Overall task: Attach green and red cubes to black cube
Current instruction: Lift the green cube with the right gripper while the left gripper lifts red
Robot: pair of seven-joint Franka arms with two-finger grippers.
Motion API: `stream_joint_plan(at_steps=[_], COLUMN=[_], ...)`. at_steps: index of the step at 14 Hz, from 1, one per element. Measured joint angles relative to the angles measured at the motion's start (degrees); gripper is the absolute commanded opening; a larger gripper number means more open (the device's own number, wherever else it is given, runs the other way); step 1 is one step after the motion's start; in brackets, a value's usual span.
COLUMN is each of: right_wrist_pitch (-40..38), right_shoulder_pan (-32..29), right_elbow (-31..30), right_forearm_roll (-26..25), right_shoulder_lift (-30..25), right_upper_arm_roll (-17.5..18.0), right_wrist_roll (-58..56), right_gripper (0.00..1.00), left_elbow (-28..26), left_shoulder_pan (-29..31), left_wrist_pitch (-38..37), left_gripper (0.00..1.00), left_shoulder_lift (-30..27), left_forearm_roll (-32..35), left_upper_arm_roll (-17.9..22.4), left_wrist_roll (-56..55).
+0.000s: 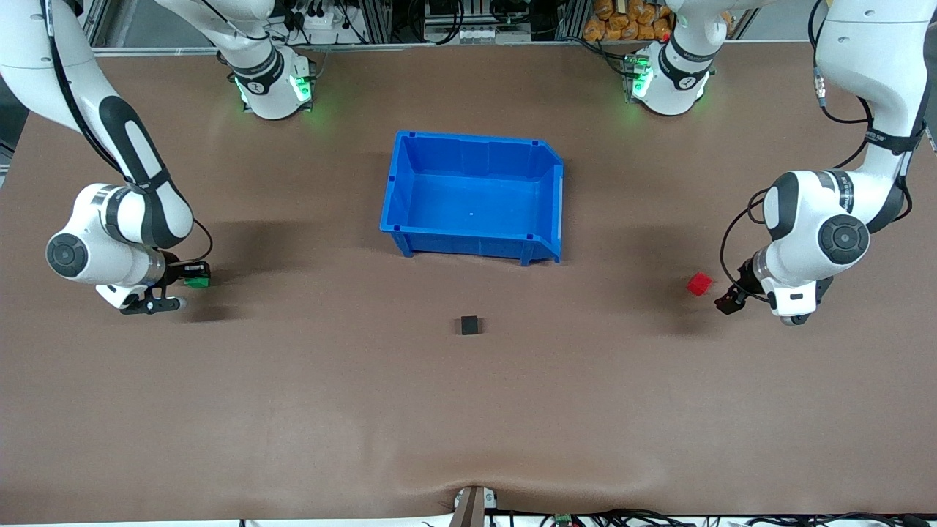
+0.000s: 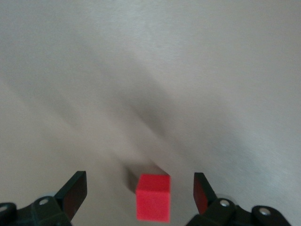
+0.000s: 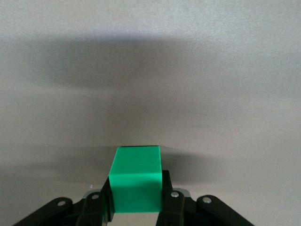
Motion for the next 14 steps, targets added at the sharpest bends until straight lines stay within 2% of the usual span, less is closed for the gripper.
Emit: stream_joint_plan(at_steps=[4,6,9,11,14], right_wrist_pitch=[0.0,-0.5,-6.5,-9.7,-10.2], right_shoulder_pan=[0.9,1.4,1.9,2.1,3.4], right_elbow=[0.3,1.7,7.4,11.6,16.4], right_forearm_roll=[0.0,-0.1,0.0,0.0,0.0], right_shoulder_lift=[-0.2,-0.4,-0.8,-1.2,-1.5], right_upper_arm_roll=[0.5,0.6,1.2,3.0,5.0], right_wrist_roll=[-3.9,-10.1,-23.4,-30.3,-42.9], right_gripper=[0.0,0.0,0.0,0.0,0.0], left_elbow=[-0.1,-0.1,-0.2,-0.7,-1.7], left_shoulder_pan=[0.0,-0.3,-0.5,-0.5,-0.5], left_wrist_pitch=[2.7,4.1,4.5,4.5,4.4], left_gripper=[1.0,1.0,1.0,0.98,0.72], left_shoulder_lift=[1.8,3.1,4.0,4.2,4.2], left_forearm_roll=[0.0,0.0,0.0,0.0,0.0], left_upper_arm_roll=[-0.5,-0.7,-0.9,-1.1,-1.8], left_wrist_roll=[-2.3,-3.9,-4.9,-5.5,-5.8])
